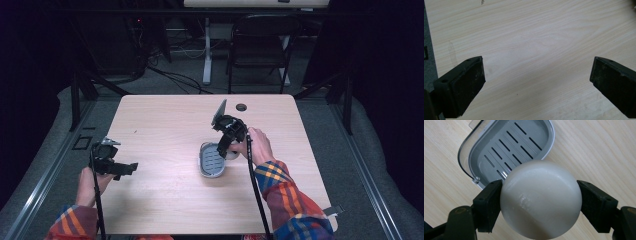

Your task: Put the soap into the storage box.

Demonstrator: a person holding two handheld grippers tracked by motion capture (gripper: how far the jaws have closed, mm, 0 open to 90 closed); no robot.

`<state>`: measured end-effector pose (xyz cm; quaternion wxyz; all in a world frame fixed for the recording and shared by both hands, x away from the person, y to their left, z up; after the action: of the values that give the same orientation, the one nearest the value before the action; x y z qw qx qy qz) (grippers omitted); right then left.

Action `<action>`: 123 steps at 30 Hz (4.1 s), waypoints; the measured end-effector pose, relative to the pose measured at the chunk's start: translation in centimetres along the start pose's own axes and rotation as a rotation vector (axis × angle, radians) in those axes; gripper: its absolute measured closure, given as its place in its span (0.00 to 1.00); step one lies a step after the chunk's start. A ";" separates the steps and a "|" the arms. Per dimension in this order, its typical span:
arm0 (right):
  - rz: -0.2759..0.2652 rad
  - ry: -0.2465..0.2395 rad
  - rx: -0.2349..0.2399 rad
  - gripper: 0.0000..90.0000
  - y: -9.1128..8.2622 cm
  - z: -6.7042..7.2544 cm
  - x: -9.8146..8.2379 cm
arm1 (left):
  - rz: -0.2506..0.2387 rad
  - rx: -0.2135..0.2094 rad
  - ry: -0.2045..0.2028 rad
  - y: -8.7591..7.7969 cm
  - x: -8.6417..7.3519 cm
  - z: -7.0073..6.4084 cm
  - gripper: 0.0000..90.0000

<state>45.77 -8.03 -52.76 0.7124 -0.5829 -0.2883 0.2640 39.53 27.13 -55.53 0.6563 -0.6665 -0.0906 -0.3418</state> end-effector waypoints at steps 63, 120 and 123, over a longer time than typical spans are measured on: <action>-0.016 -0.032 0.075 0.26 4.4 2.0 3.5 | 0.002 0.002 0.006 0.0 0.0 0.0 0.00; -0.155 0.018 0.033 0.03 -1.4 0.4 -3.3 | 0.010 -0.010 0.019 0.3 0.2 -0.4 0.00; -0.166 0.032 0.023 0.03 -1.7 0.1 -4.2 | 0.009 -0.010 0.021 0.3 0.2 -0.5 0.00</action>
<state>42.89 -11.24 -51.47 0.7430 -0.5528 -0.3212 0.1978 39.72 26.59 -55.66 0.6553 -0.6666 -0.0790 -0.3463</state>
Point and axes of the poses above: each handheld gripper's, and its own axes: y roughly forward along the jaws, x roughly out of its top, z roughly to its left, the point moved 7 cm from there along y, roughly forward along the jaws, and after that the axes turned 8 degrees about x, right-handed, at the moved point
